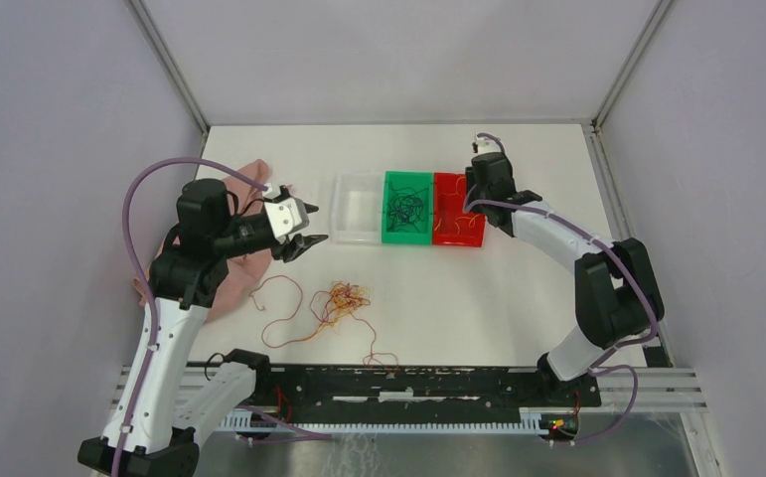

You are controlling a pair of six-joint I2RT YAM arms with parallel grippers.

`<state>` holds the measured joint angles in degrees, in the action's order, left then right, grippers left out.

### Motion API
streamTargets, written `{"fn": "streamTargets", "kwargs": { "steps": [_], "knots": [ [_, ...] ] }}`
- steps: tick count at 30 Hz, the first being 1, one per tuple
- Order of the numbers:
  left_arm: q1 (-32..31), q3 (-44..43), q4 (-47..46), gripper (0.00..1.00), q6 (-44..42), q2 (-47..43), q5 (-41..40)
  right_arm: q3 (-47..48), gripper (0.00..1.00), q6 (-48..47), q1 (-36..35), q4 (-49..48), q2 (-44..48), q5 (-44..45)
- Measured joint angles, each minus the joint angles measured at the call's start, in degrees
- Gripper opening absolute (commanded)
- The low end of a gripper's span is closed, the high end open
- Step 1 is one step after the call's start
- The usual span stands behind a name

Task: Untangle the cables
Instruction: Place the cable in the bin.

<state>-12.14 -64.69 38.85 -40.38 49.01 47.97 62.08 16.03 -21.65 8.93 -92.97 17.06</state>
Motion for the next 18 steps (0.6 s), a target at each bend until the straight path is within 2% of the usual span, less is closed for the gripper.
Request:
{"fn": "streamTargets", "kwargs": {
  "steps": [7, 18],
  "knots": [
    [0.0, 0.0, 0.0, 0.6, 0.0, 0.0, 0.0, -0.8, 0.42, -1.9, -0.1, 0.0, 0.0, 2.2],
    [0.0, 0.0, -0.4, 0.6, 0.6, 0.0, -0.1, -3.9, 0.2, -2.4, -0.1, -3.0, -0.3, 2.9]
  ]
}}
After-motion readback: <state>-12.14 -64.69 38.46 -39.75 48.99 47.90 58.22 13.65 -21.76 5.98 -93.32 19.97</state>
